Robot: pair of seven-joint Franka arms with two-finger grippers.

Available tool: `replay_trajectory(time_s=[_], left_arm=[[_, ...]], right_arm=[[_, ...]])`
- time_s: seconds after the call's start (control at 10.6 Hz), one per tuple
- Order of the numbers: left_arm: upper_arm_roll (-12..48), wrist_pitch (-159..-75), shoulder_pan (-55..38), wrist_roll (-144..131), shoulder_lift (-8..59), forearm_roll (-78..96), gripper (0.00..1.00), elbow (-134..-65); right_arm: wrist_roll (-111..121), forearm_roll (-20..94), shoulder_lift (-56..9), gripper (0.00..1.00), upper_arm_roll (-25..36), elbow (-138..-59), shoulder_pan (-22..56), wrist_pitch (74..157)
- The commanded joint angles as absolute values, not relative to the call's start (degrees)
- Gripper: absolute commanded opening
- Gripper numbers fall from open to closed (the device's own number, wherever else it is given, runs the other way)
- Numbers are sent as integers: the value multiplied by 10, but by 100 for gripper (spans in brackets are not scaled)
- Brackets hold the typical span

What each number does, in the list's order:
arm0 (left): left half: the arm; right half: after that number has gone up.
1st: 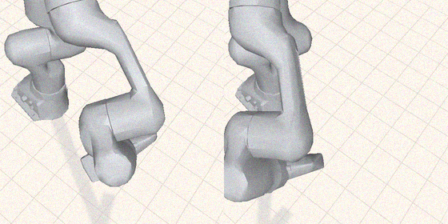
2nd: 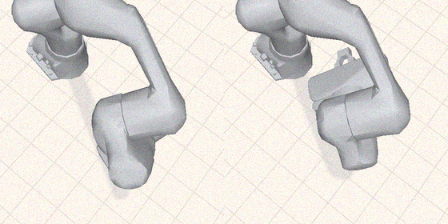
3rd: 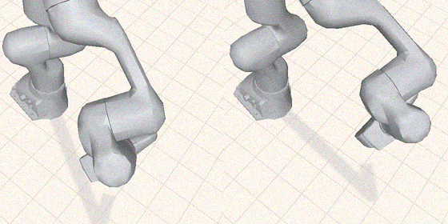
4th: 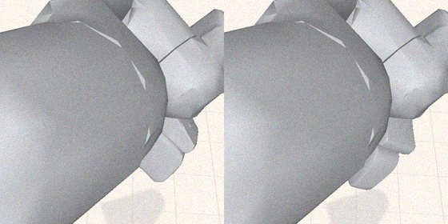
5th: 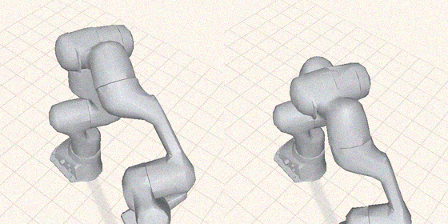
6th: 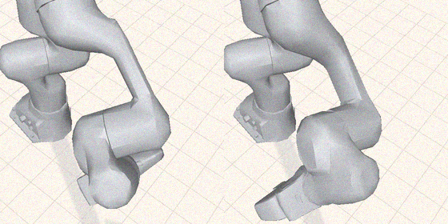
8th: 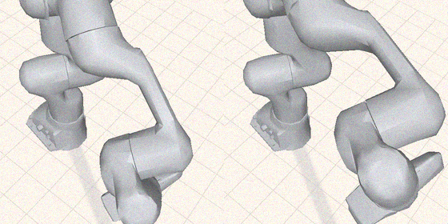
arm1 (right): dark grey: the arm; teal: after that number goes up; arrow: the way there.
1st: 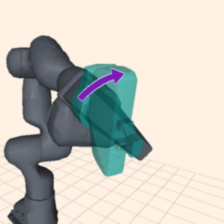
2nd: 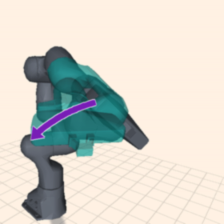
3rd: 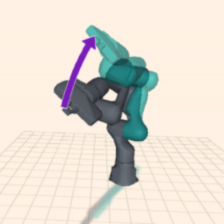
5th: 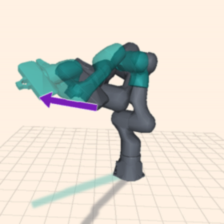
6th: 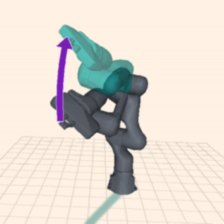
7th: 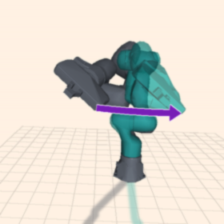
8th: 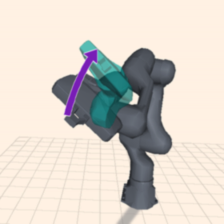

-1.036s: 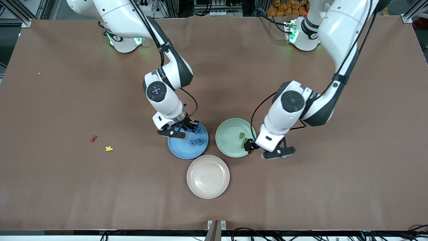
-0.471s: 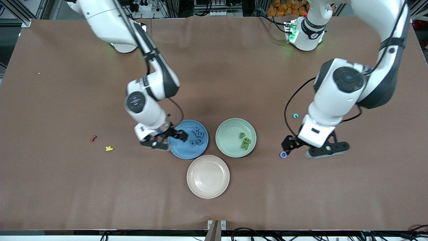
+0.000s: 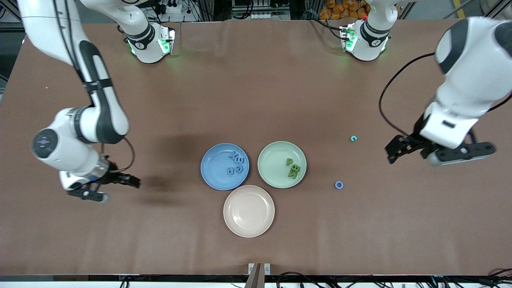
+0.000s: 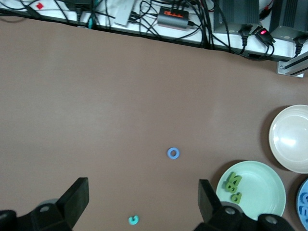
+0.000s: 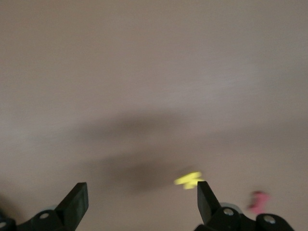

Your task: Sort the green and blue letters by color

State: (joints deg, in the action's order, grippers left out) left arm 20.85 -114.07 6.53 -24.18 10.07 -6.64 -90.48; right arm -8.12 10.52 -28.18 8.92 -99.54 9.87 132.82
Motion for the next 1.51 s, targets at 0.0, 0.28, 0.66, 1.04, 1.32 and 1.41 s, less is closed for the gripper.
replay_trajectory(time_s=[0.0,0.28,0.66,1.04,1.32,1.41], left_arm=[[198,-1079,90,-198,44,-36,100,-911],[170,-992,85,-187,34,-42,100,-870],[107,-955,54,-174,6,3,100,-869],[108,-949,47,-173,14,9,100,-868],[113,-937,50,-174,24,8,100,-832],[115,-918,53,-174,28,14,100,-822]], right_arm=[[-61,49,-250,100,94,-1008,55,1313],[-28,11,-195,100,117,-973,45,1219],[-13,9,-136,100,139,-857,49,1011],[-12,16,-79,100,137,-793,39,850],[2,18,-28,100,138,-795,59,790],[-12,18,-15,100,145,-801,87,782]])
